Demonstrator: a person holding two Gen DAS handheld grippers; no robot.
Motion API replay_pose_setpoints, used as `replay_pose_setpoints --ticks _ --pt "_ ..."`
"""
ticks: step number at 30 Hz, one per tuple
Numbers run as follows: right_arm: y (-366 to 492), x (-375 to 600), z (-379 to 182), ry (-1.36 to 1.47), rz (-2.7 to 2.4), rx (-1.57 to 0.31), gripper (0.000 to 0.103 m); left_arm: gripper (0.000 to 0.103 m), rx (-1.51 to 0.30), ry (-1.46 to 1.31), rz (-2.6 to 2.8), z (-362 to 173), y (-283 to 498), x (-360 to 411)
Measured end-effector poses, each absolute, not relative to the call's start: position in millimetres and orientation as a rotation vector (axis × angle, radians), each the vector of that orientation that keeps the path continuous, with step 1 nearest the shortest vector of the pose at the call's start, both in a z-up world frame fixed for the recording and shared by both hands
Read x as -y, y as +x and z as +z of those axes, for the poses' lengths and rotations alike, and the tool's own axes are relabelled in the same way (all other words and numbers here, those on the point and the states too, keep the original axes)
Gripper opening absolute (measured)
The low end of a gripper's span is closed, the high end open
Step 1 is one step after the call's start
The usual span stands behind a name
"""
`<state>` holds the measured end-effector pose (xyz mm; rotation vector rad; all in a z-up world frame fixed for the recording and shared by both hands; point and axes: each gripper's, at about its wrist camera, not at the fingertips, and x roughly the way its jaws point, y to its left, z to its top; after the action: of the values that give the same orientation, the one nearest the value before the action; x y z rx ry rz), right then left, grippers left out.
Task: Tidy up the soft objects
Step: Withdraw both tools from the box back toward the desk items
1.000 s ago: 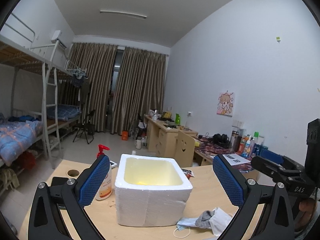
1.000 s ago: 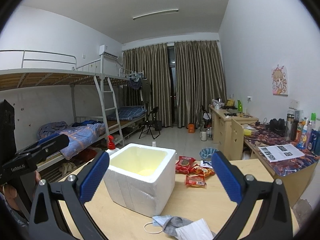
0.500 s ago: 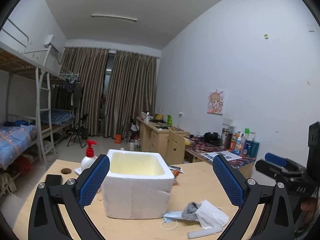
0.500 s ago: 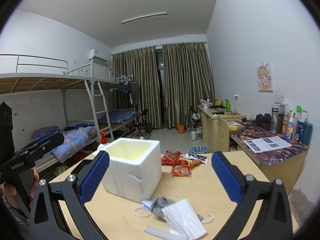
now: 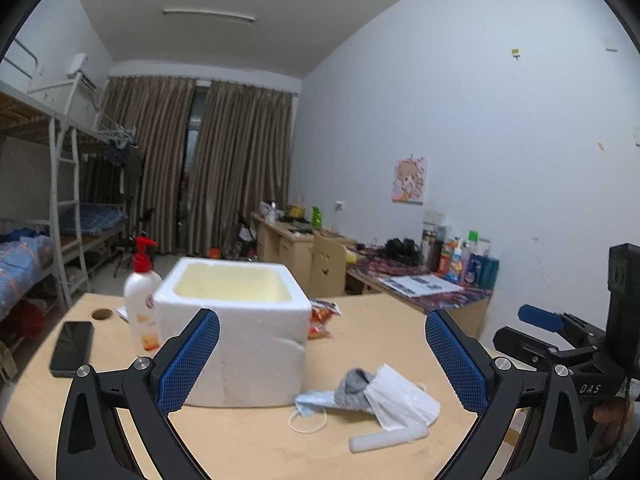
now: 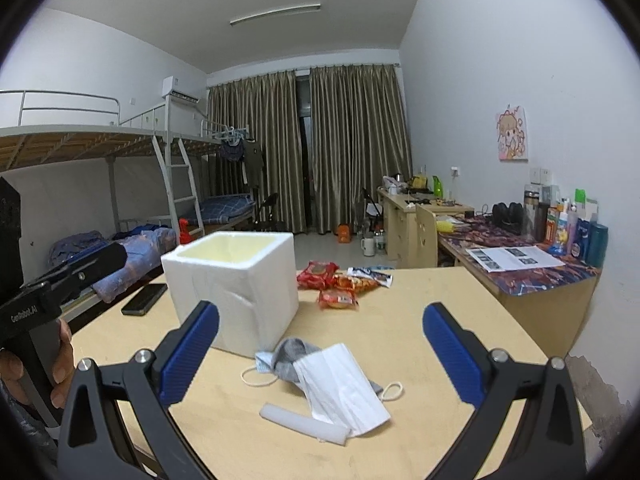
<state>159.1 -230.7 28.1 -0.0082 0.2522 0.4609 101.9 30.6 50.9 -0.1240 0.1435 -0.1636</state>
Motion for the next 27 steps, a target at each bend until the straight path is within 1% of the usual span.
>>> replay_pose_setpoints --ticks 12,27 --pt "172 244 3 -0.016 0.442 -0.329 0.103 0.103 -0.235 -0.084 -0.355 13 123 -6" --pt "188 266 -16 0.014 0.417 -0.39 0.103 0.102 -0.486 0.057 -0.566 -34 170 40"
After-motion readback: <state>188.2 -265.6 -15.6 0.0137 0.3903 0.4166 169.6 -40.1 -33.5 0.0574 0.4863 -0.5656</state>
